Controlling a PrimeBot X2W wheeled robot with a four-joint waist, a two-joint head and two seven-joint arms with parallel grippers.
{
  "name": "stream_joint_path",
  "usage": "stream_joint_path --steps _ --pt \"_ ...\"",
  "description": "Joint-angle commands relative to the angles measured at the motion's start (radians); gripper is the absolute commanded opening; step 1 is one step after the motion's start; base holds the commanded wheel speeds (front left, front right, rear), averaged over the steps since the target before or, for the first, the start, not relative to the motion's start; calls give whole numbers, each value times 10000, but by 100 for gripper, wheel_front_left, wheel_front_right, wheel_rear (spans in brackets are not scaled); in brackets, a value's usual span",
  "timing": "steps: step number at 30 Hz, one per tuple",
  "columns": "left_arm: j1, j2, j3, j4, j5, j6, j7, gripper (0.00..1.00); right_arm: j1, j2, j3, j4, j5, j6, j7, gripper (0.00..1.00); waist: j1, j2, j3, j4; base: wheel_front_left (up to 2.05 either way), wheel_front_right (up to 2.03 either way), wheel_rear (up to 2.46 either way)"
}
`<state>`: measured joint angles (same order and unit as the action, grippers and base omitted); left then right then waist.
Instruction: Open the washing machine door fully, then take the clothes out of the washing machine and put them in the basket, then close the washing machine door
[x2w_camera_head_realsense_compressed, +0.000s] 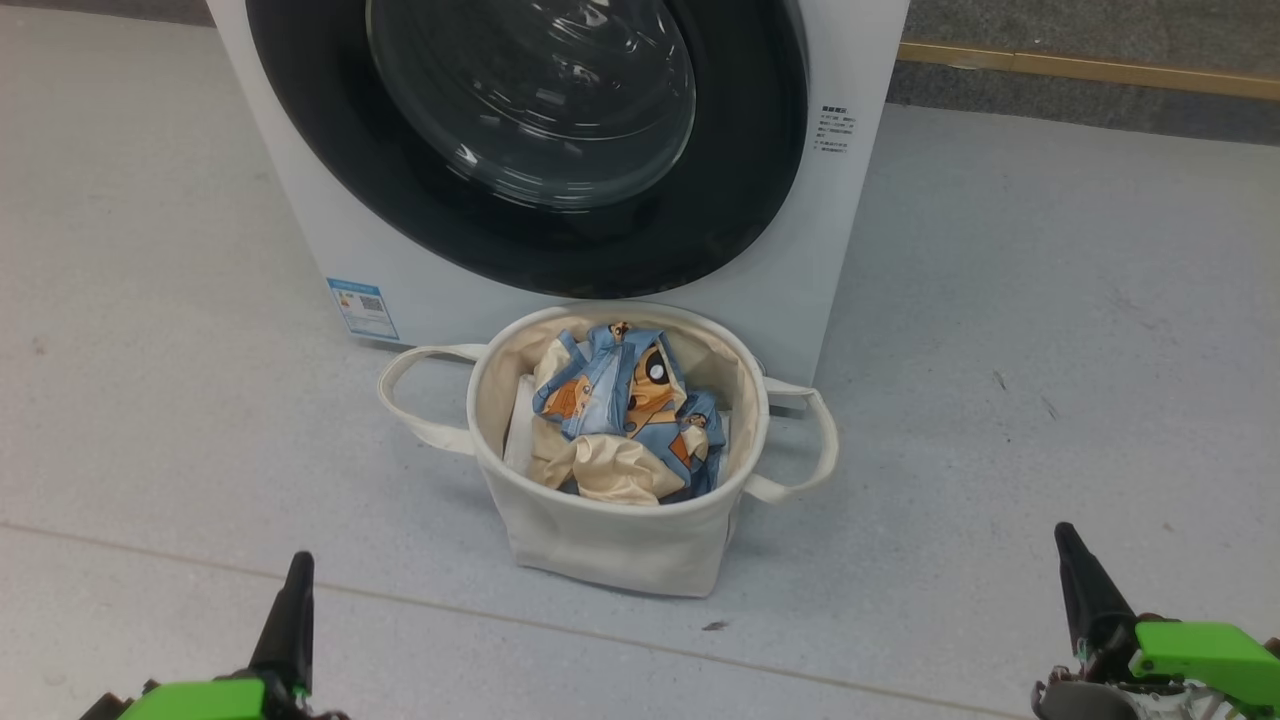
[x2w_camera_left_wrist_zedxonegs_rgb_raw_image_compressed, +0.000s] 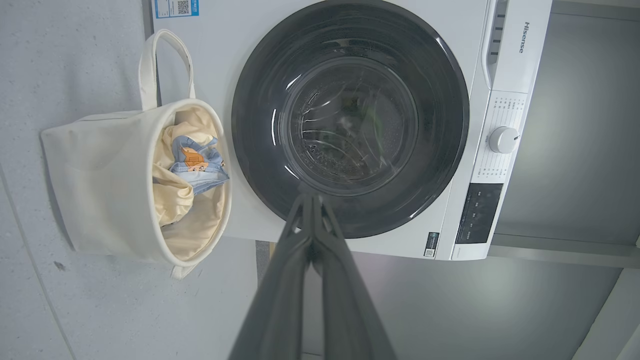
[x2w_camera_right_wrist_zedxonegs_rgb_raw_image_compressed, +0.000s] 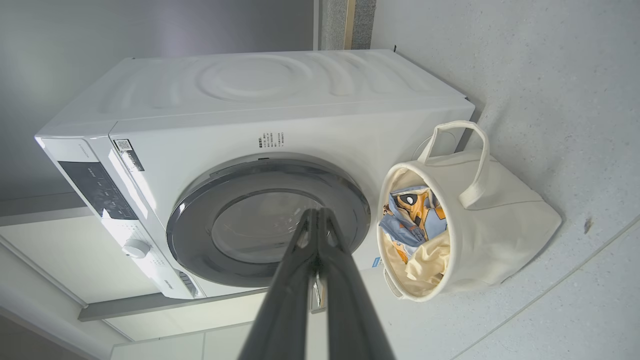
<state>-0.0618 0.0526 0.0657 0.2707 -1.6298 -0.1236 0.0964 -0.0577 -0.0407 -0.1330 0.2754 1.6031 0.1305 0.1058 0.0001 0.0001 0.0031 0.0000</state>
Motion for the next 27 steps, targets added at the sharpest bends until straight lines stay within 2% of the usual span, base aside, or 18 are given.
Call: stream_joint_path --steps 1,27 --pt "-452 63 366 -260 116 -71 76 0 -502 -95 193 -307 56 2 74 0 0 -1 0 0 0 0 0" --pt "-455 37 404 -259 148 -71 106 0 -502 -95 193 -307 56 2 74 0 0 -1 0 0 0 0 0"
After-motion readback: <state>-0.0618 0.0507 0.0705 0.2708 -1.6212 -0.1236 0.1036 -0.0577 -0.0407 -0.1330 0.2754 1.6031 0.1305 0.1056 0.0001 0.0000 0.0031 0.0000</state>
